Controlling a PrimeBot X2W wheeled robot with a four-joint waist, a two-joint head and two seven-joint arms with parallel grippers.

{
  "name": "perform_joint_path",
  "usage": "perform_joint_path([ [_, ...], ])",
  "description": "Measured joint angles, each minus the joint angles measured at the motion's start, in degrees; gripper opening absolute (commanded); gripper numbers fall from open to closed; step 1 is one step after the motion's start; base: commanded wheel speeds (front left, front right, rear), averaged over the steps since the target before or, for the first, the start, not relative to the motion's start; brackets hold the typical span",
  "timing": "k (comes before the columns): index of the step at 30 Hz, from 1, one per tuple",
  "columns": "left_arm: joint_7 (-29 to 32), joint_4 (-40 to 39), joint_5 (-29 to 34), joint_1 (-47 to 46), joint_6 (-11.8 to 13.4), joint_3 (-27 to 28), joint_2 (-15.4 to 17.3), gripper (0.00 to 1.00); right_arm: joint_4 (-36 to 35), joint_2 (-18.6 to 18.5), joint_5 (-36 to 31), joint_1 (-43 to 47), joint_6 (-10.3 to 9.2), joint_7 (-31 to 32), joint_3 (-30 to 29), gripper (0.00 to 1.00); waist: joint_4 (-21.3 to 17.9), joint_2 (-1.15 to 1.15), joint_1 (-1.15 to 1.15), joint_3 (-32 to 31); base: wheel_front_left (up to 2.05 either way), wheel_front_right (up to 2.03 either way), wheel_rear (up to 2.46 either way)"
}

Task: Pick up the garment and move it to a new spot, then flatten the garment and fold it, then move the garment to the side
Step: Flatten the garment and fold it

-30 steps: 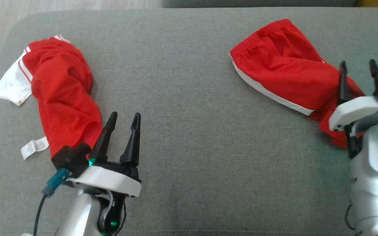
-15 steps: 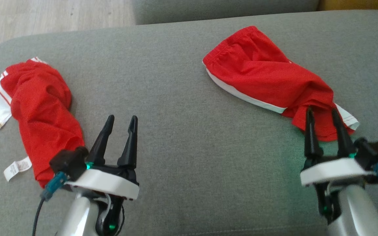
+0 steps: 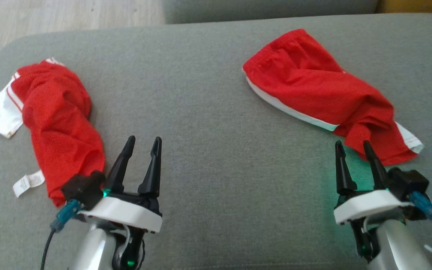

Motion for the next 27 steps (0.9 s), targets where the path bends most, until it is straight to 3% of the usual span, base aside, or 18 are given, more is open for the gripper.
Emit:
perform_joint_path([
  [8,-0.01,0.01,-0.08,-0.53,-0.01,-0.55,-0.01,1.00,11.47,-0.03,2.56,-10.44,0.00,1.82,-2.03,1.00,3.42,0.00,0.00,3.32,0.00,0.00,0.00],
  [16,0.00,0.19,-0.20,-2.54,-0.02,-1.33,-0.01,1.00,21.93,-0.08,-0.36,-17.34,0.00,1.45,-8.70,1.00,6.84,0.00,0.01,5.83,0.00,0.00,0.00],
  [25,0.00,0.22,-0.26,-2.65,-0.02,-1.36,-0.01,1.00,27.19,-0.32,-1.09,-20.01,0.00,-0.21,-7.94,1.00,6.46,0.00,0.00,6.26,0.00,0.00,0.00],
  [26,0.00,0.22,-0.26,-2.69,-0.02,-1.37,-0.01,1.00,27.71,-0.37,-1.05,-20.35,0.00,-0.27,-7.45,0.93,6.28,0.00,0.00,6.24,0.00,0.00,0.00],
  [27,0.00,0.22,-0.26,-2.69,-0.02,-1.38,-0.01,1.00,28.26,-0.47,-0.90,-20.69,0.00,-0.29,-6.78,0.34,6.11,0.00,0.00,6.20,0.00,0.00,0.00],
])
